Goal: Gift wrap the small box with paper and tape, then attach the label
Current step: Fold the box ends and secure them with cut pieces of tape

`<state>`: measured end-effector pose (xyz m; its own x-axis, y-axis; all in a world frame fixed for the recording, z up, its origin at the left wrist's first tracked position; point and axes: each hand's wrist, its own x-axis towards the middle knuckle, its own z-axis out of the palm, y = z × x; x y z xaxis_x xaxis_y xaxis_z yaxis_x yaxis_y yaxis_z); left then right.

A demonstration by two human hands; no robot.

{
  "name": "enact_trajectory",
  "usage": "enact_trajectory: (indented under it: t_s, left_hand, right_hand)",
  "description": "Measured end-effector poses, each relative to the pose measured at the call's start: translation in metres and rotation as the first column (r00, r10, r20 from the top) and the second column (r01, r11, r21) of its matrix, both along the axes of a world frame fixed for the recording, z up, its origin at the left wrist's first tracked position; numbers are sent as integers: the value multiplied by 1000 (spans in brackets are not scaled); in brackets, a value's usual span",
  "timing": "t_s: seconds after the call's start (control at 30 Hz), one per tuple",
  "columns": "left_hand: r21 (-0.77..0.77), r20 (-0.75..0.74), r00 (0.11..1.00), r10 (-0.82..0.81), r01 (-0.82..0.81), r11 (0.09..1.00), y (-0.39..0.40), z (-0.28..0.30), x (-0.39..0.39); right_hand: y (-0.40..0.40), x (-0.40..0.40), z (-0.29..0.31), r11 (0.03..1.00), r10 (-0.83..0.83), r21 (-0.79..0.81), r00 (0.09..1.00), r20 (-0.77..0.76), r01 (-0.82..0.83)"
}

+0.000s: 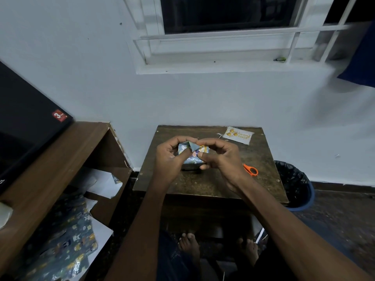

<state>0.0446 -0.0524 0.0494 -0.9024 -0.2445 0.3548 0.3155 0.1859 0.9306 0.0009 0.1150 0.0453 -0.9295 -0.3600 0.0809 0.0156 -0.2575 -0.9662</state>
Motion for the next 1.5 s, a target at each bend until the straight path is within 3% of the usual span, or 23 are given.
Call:
enact_trajectory:
  t_s: [0.23, 0.4, 0.6, 0.7, 0.97, 1.37, 1.5]
  left_hand:
    - [-99, -62, 998, -10, 4, 995, -6, -2, 0]
    - [-100, -176, 979, 104, -123, 987, -2, -3, -1]
    - [-267, -313, 936, 162, -250, 931, -8, -7, -4]
    - [-280, -318, 922, 220, -313, 908, -5, -7, -4]
    - [-276, -205, 950, 237, -288, 917, -7, -8, -4]
    - [-393, -390, 895, 217, -375, 840, -1, -1, -4]
    - [-491, -357, 915, 188, -355, 796, -2, -6, -5]
  right_hand:
    - [0, 0, -1, 1000, 4, 5, 1000, 4, -4]
    - [1, -5, 0, 999, -15, -48, 999, 40, 17]
    - [1, -6, -1, 997, -33, -63, 999, 14, 33]
    - [1, -5, -2, 998, -37, -52, 999, -9, 36]
    - [0, -5, -4, 998, -68, 12, 995, -74, 69]
    - [-2, -6, -7, 990, -122, 58, 988, -92, 127]
    - [-2, -7, -8, 989, -122, 74, 989, -87, 128]
